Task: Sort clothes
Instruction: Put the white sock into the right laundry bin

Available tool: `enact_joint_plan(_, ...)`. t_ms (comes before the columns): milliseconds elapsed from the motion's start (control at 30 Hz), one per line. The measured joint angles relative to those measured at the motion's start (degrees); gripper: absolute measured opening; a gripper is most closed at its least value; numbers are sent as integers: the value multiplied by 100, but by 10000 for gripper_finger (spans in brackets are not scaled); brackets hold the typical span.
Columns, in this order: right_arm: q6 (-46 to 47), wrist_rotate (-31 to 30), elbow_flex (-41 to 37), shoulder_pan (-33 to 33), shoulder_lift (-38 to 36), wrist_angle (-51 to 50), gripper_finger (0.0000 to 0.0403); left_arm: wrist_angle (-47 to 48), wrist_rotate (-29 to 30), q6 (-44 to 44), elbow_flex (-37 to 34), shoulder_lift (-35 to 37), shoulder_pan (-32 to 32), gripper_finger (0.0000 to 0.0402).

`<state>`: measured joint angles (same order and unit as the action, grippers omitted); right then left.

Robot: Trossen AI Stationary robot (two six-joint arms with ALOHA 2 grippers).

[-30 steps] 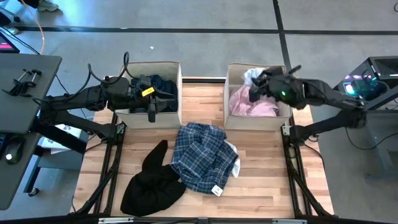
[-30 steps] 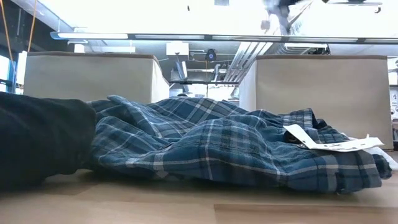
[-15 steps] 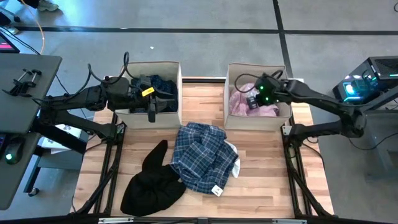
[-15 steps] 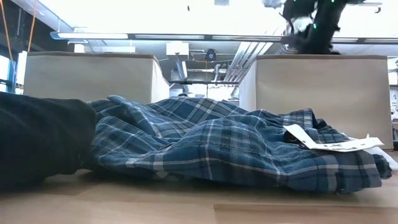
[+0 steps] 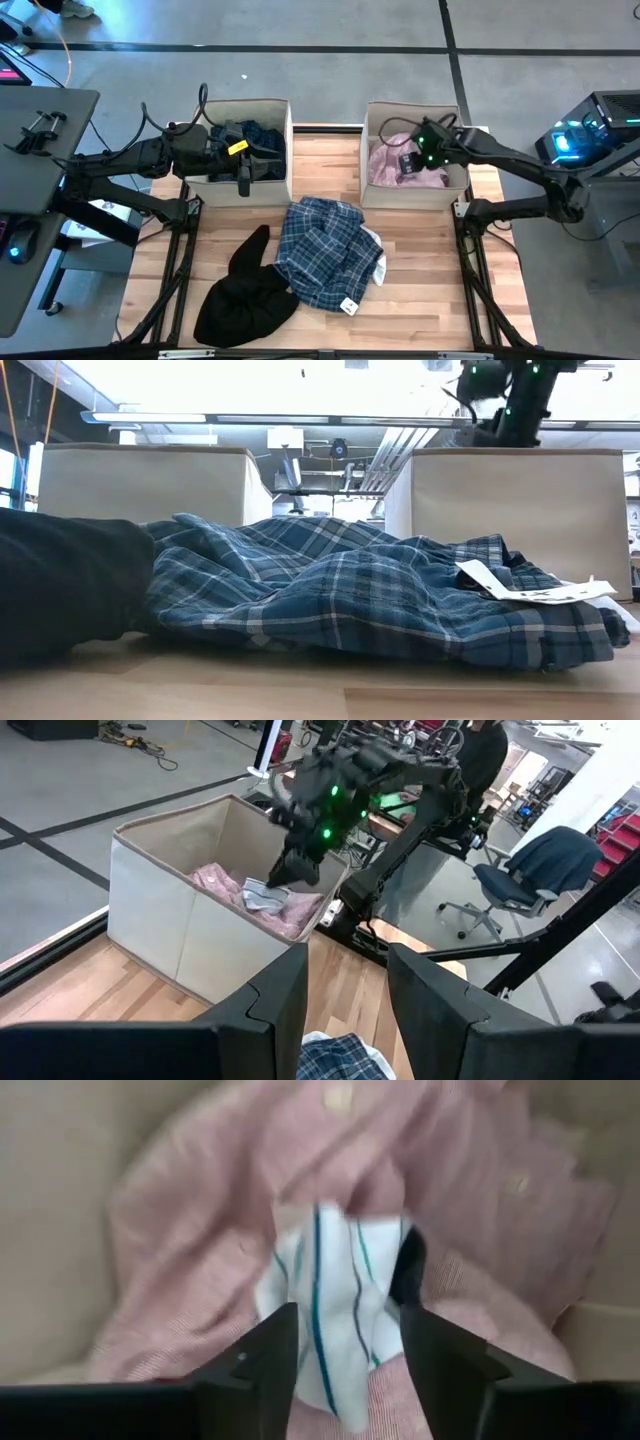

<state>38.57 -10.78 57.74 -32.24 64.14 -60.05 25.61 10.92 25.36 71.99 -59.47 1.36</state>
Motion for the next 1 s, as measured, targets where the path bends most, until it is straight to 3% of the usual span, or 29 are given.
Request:
enact_joint_plan(233, 23, -149, 1029, 36, -5, -472, 180, 0, 0, 0, 0, 0, -1, 126)
enact_joint_plan(367, 181, -6, 1434, 413, -7, -518, 181, 2, -26, 0, 0, 0, 0, 126)
enact_joint_plan(600, 499, 10, 1521, 1955, -7, 143, 181, 7, -186, -4, 0, 0, -2, 126)
enact_joint_plan(833, 264, 271, 1020, 3830, -5, 1308, 181, 11, -196, -4, 0, 0, -2, 126)
enact_joint_plan(1000, 678, 385, 541, 4985, 204, 1495, 181, 22, -197, -4, 0, 0, -2, 126)
